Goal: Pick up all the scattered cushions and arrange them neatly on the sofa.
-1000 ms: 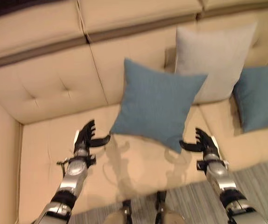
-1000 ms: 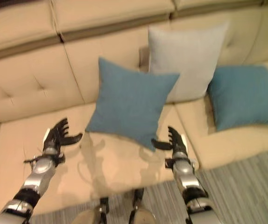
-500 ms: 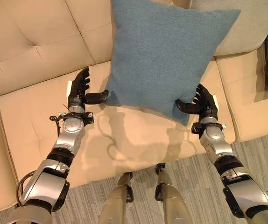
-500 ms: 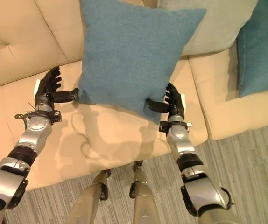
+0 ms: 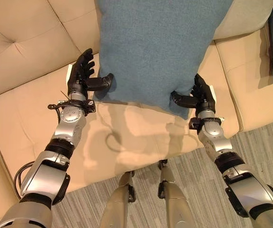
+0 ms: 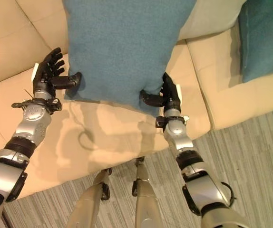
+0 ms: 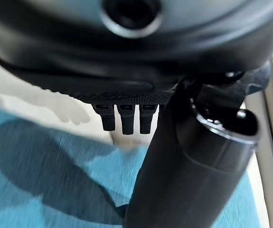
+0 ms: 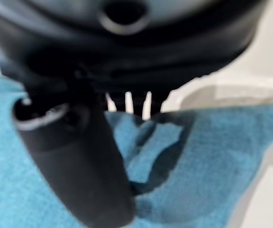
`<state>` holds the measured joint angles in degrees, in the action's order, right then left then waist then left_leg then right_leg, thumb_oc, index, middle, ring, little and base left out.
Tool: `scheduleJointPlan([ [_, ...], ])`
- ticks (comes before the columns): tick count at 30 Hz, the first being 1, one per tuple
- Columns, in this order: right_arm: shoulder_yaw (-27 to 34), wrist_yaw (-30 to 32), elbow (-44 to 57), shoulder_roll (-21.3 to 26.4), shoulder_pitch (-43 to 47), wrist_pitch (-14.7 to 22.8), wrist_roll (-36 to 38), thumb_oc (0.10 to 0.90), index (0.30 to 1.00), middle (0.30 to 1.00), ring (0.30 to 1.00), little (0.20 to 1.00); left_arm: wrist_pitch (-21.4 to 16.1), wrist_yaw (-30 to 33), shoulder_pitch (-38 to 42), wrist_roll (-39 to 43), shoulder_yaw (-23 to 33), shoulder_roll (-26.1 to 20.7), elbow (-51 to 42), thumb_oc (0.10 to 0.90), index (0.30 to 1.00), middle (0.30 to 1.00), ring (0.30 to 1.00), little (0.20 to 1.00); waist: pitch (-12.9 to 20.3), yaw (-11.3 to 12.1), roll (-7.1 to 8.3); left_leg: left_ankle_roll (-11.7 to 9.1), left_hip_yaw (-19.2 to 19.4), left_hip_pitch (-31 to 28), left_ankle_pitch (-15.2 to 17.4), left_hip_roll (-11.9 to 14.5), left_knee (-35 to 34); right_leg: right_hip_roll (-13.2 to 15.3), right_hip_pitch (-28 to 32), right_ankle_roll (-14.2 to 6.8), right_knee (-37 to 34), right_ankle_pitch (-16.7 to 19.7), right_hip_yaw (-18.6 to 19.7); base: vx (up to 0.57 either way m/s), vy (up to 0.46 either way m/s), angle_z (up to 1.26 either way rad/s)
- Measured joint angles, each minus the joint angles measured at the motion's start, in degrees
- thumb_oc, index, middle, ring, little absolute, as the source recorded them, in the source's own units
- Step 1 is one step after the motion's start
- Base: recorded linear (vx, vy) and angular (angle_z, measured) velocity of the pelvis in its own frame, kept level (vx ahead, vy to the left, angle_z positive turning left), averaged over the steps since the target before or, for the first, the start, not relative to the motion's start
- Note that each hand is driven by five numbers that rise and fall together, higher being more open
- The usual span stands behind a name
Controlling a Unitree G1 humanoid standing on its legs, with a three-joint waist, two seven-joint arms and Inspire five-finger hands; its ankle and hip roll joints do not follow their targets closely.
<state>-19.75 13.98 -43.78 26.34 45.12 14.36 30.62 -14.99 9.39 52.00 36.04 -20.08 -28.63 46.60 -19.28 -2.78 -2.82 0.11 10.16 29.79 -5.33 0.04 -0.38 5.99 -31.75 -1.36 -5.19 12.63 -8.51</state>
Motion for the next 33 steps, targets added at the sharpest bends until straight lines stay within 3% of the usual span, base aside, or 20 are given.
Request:
scheduleJointPlan([
  [4,-0.1,0.2,1.8,-0.4,0.1,0.3,0.0,0.800,0.900,0.900,0.900,0.900,-1.4,0.4,0.0,2.8,0.2,4.3,0.0,0.800,0.900,0.900,0.900,0.900,0.0,-0.2,0.03,0.0,0.2,1.5,0.0,0.0,0.1,0.0,-1.5,0.0,0.0,0.2,0.3,0.00,0.000,0.00],
  [5,-0.1,0.2,1.8,-0.4,0.1,0.3,0.0,0.800,0.900,0.900,0.900,0.900,-1.7,0.4,0.0,4.5,1.5,4.9,0.0,0.670,0.705,0.705,0.705,0.705,0.0,-0.1,0.03,0.0,0.2,1.6,0.0,0.0,0.1,0.0,-1.6,0.0,0.0,0.2,0.4,0.00,0.000,0.00],
  [6,-0.2,0.3,1.9,-0.9,0.1,0.3,0.0,0.800,0.900,0.900,0.900,0.900,-1.7,0.4,0.0,4.5,1.3,5.3,0.0,0.445,0.368,0.368,0.368,0.368,0.0,-0.3,0.04,0.0,0.2,1.6,0.0,0.0,0.2,0.0,-1.6,0.0,0.0,0.2,0.4,0.00,0.000,0.00],
  [7,-0.2,0.4,2.0,-1.1,0.1,0.3,0.0,0.800,0.900,0.900,0.900,0.900,-2.0,0.4,0.0,4.9,1.5,5.6,0.2,0.400,0.300,0.300,0.300,0.300,0.0,-0.3,0.04,0.0,0.2,1.6,0.0,0.0,0.2,0.0,-1.6,0.0,0.0,0.2,0.5,0.00,0.000,0.00],
  [8,-0.1,0.6,2.1,-1.1,0.1,0.4,0.0,0.527,0.491,0.491,0.491,0.491,-2.2,0.4,0.0,5.0,2.0,5.6,0.4,0.400,0.300,0.300,0.300,0.300,0.0,-0.4,0.05,0.0,0.2,1.6,0.0,-0.1,0.1,0.0,-1.6,0.0,0.0,0.2,0.5,0.00,0.000,0.00],
  [9,-0.1,0.6,2.1,-1.2,0.1,0.4,0.0,0.400,0.300,0.300,0.300,0.300,-2.2,0.4,0.0,5.0,2.4,5.6,0.4,0.400,0.300,0.300,0.300,0.300,0.0,-0.5,0.06,0.0,0.2,1.6,0.0,-0.1,0.1,0.0,-1.6,0.0,0.0,0.2,0.5,0.01,-0.031,0.01],
  [19,0.6,1.3,8.7,-1.4,-3.5,0.5,0.1,0.400,0.300,0.300,0.300,0.300,-2.0,0.4,-2.6,4.3,2.4,4.6,-3.8,0.400,0.300,0.300,0.300,0.300,-0.1,-1.1,0.15,0.0,0.1,1.2,0.0,0.0,1.9,0.2,-0.8,0.0,1.0,0.2,0.4,-0.01,-0.027,0.01],
  [20,0.7,1.2,8.7,-2.2,-6.0,0.4,0.0,0.400,0.300,0.300,0.300,0.300,-1.8,0.4,-5.2,4.3,2.5,4.8,-5.0,0.400,0.300,0.300,0.300,0.300,-0.9,-1.1,1.59,-0.2,0.0,1.2,0.2,-0.3,6.4,1.2,1.6,0.0,1.1,0.2,0.5,0.05,-0.072,0.16],
  [21,0.9,1.1,9.5,-2.5,-8.3,0.3,-0.1,0.400,0.300,0.300,0.300,0.300,-1.1,0.4,-8.2,4.2,3.0,5.4,-7.0,0.400,0.300,0.300,0.300,0.300,-1.1,-1.2,1.91,-0.3,-0.2,0.6,0.2,-0.3,8.0,1.3,3.2,0.0,1.1,0.2,0.4,0.10,-0.094,0.11],
  [22,1.6,0.8,13.3,-2.8,-15.1,0.0,-0.2,0.400,0.300,0.300,0.300,0.300,-0.8,0.4,-15.7,2.4,4.2,6.7,-12.8,0.400,0.300,0.300,0.300,0.300,-1.1,-0.9,1.89,-0.3,-1.2,-4.3,0.1,-0.2,5.0,0.9,6.6,0.0,1.0,-0.2,-0.6,0.06,-0.043,0.05],
  [24,2.5,-0.3,16.0,-3.2,-20.8,-0.2,-0.7,0.400,0.300,0.300,0.300,0.300,-0.5,0.4,-21.7,1.6,4.8,8.3,-15.8,0.400,0.300,0.300,0.300,0.300,-1.1,-0.9,1.87,-0.3,-1.4,-7.9,0.1,-0.1,3.3,0.6,9.6,-0.2,0.9,-0.7,-0.8,0.06,-0.032,0.04],
  [30,4.9,-2.9,21.1,-4.9,-32.4,-1.3,-3.1,0.400,0.300,0.300,0.300,0.300,0.4,0.3,-34.4,-1.9,5.0,9.2,-22.8,0.400,0.300,0.300,0.300,0.300,-1.1,0.3,1.82,-0.8,-3.1,-15.7,-0.9,-0.3,-3.2,0.5,15.1,-1.3,0.6,-1.9,-2.3,0.09,-0.019,0.12],
  [33,5.0,-5.3,25.2,-4.9,-39.7,-2.7,-4.7,0.400,0.300,0.300,0.300,0.300,0.6,-0.1,-43.6,-2.5,5.7,9.3,-27.0,0.400,0.300,0.300,0.300,0.300,-0.8,0.7,1.33,-1.2,-4.5,-22.3,-0.3,-0.1,-4.8,0.3,22.0,-1.8,-0.1,-3.3,-3.6,0.05,-0.001,0.19],
])
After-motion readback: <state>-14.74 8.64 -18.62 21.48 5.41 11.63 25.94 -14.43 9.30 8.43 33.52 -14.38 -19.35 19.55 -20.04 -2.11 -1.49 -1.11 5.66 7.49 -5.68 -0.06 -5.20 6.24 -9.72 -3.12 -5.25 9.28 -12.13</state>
